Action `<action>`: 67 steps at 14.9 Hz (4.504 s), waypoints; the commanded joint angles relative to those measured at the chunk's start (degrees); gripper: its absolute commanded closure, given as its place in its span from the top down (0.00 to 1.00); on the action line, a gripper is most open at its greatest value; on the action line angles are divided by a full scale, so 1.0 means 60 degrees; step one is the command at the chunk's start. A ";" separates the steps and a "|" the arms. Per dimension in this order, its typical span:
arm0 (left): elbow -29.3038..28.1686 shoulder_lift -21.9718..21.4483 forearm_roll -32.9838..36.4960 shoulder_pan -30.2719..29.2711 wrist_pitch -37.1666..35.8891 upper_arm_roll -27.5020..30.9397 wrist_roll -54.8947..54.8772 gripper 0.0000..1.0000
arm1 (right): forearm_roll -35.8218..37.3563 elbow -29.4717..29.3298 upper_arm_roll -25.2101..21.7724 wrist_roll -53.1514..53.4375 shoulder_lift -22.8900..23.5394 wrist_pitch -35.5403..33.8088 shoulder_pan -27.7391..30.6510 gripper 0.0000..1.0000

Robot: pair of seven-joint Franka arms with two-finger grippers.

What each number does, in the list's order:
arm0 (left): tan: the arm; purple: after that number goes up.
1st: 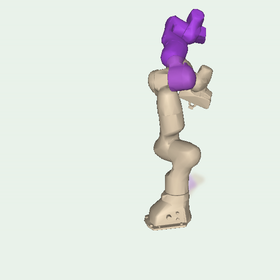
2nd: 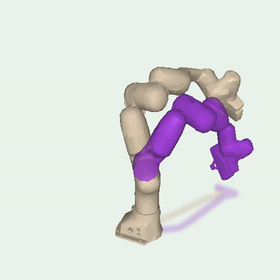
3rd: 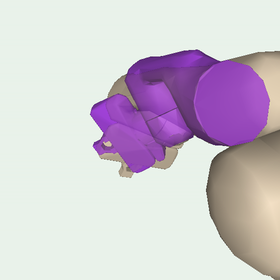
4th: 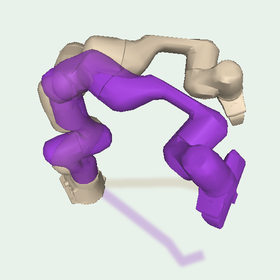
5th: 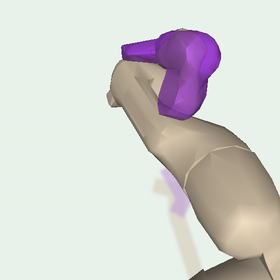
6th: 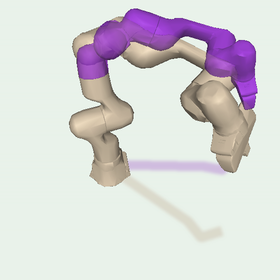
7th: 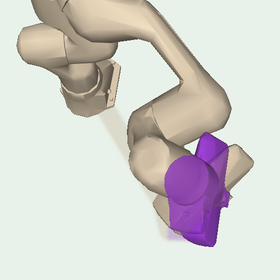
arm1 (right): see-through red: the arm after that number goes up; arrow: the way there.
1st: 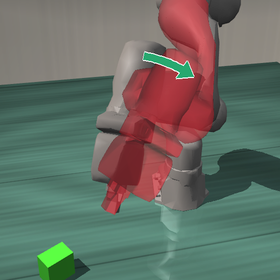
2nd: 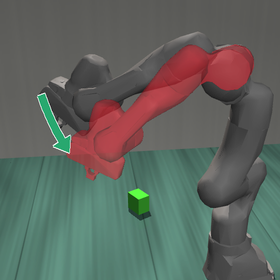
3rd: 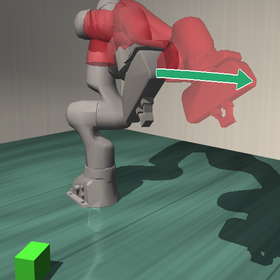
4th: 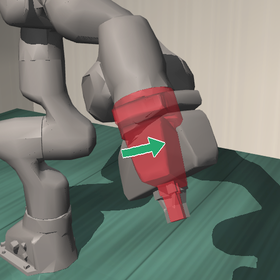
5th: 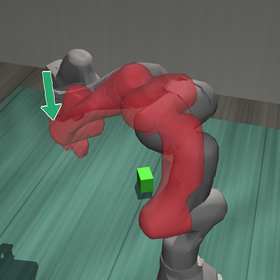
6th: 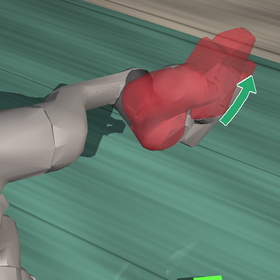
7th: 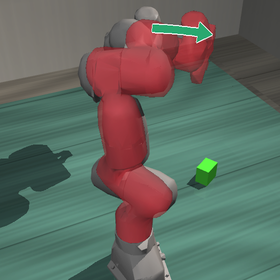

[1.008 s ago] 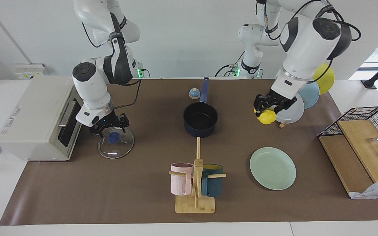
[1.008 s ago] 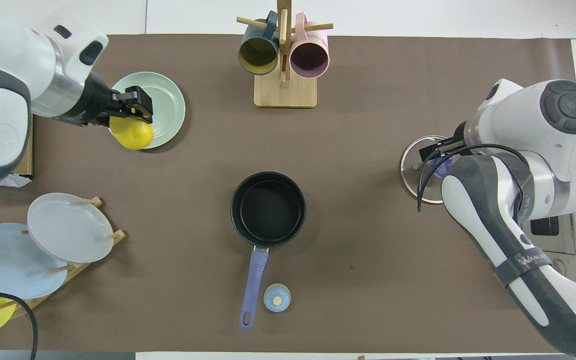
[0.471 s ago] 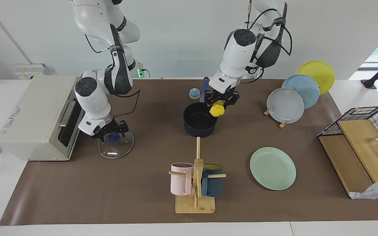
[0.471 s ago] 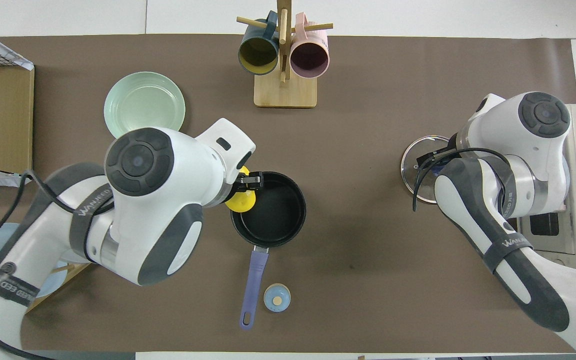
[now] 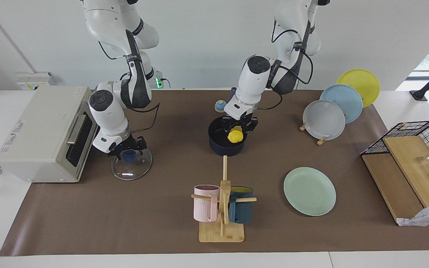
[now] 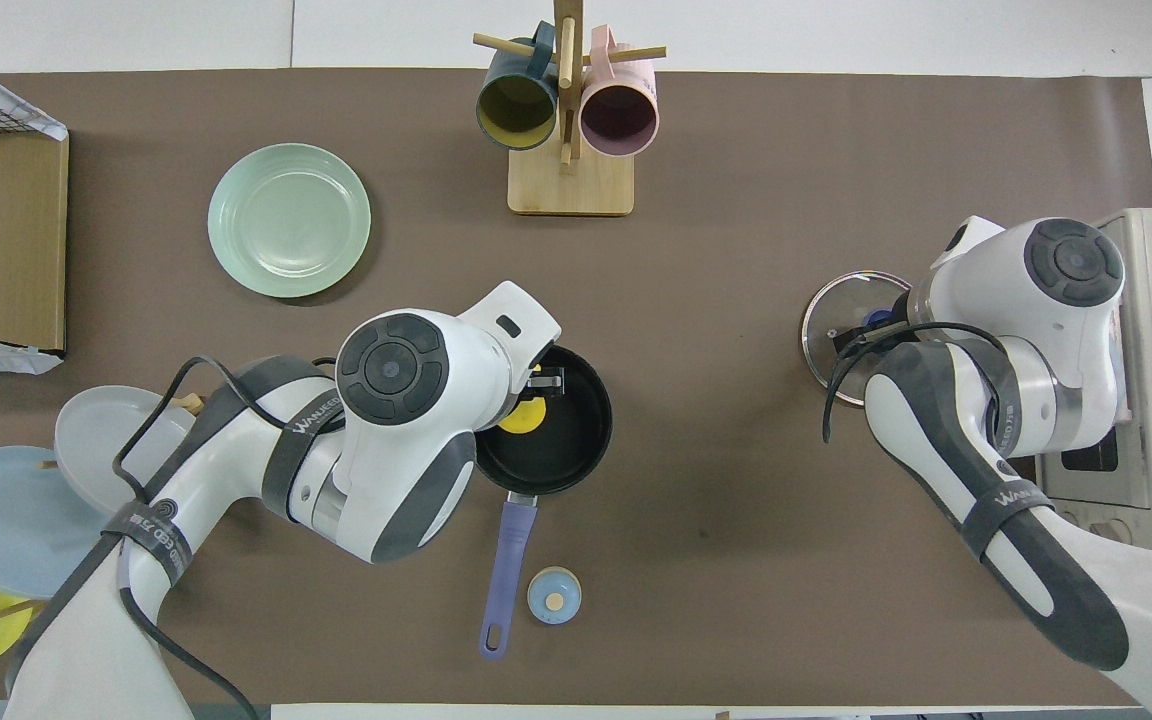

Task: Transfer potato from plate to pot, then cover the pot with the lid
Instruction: 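Carry the potato with the left gripper over the black saucepan, then release the potato into the saucepan while the right gripper lifts the lid, then withdraw the left gripper while the right gripper carries the lid over the saucepan, then lower the glass lid onto the saucepan with the right gripper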

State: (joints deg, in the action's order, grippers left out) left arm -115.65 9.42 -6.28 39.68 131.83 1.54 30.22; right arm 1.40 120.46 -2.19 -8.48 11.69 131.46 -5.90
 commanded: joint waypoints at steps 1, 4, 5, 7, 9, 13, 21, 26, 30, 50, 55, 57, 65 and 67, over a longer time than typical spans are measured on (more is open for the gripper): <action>-0.0676 -0.0120 0.0168 0.0461 0.0674 0.0198 0.0133 0.00 | -0.0087 0.0241 0.0057 -0.0155 -0.0234 0.0048 0.0133 0.84; -0.1056 -0.0105 0.0168 0.0681 0.1054 0.0198 0.0221 0.00 | -0.0087 0.0183 0.0057 -0.0315 -0.0234 -0.0040 0.0148 0.63; -0.1145 -0.0033 0.0255 0.0711 0.1215 0.0198 0.0323 0.00 | -0.0087 0.0183 0.0057 -0.0432 -0.0234 -0.0069 0.0148 0.57; -0.1146 0.0128 0.0707 0.0829 0.1348 0.0198 0.0819 0.00 | -0.0087 0.0052 0.0057 -0.0448 -0.0220 -0.0215 0.0148 0.50; -0.1131 0.0363 0.0958 0.0931 0.1392 0.0198 0.0997 0.00 | -0.0087 -0.0357 0.0071 -0.0433 -0.0191 -0.0740 0.0104 0.48; -0.1146 0.0451 0.0974 0.1048 0.1407 0.0198 0.1012 0.00 | -0.0072 -0.1280 0.0086 -0.0360 -0.0190 -0.1811 -0.0217 0.37; -0.1058 0.0481 0.1369 0.1049 0.1319 0.0198 0.0910 0.58 | -0.0058 -0.2658 0.0086 -0.0185 -0.0074 -0.3262 -0.1199 0.00; -0.0270 -0.0002 0.1340 0.0581 -0.0066 0.0198 0.0502 1.00 | -0.0072 -0.2820 0.0145 -0.0096 -0.0044 -0.3366 -0.1229 0.00; 0.1106 -0.0558 0.0465 -0.0326 -0.2089 0.0168 -0.0288 1.00 | -0.0087 -0.2966 0.0261 0.0049 -0.0044 -0.3424 -0.1287 0.00; 0.4799 -0.1658 0.1105 -0.5704 -0.8594 0.0227 -0.6167 1.00 | 0.0104 -0.3671 0.0555 0.6364 0.0732 -0.2180 -0.5946 0.00; 0.4861 -0.1964 0.1179 -0.5690 -0.8876 0.0184 -0.6121 1.00 | 0.0104 -0.3392 0.0555 0.6305 0.0732 -0.2077 -0.5975 0.00; 0.4627 -0.2038 0.1179 -0.5690 -0.8774 0.0139 -0.6063 1.00 | 0.0104 -0.3392 0.0555 0.6305 0.0776 -0.2033 -0.5975 0.00; 0.4421 -0.2054 0.1018 -0.6085 -0.7822 -0.0447 -0.5462 1.00 | 0.0104 -0.3128 0.0555 0.6378 0.0776 -0.1622 -0.6122 0.00; 0.4421 -0.2068 0.1032 -0.6071 -0.7792 -0.0447 -0.5491 1.00 | 0.0104 -0.3128 0.0555 0.6349 0.0791 -0.1622 -0.6122 0.00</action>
State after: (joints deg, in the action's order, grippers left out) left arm -87.26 -1.56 -0.69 4.64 83.58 0.02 -3.08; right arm 1.64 100.41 1.02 29.36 16.99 120.55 -42.29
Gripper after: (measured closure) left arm 0.000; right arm 0.396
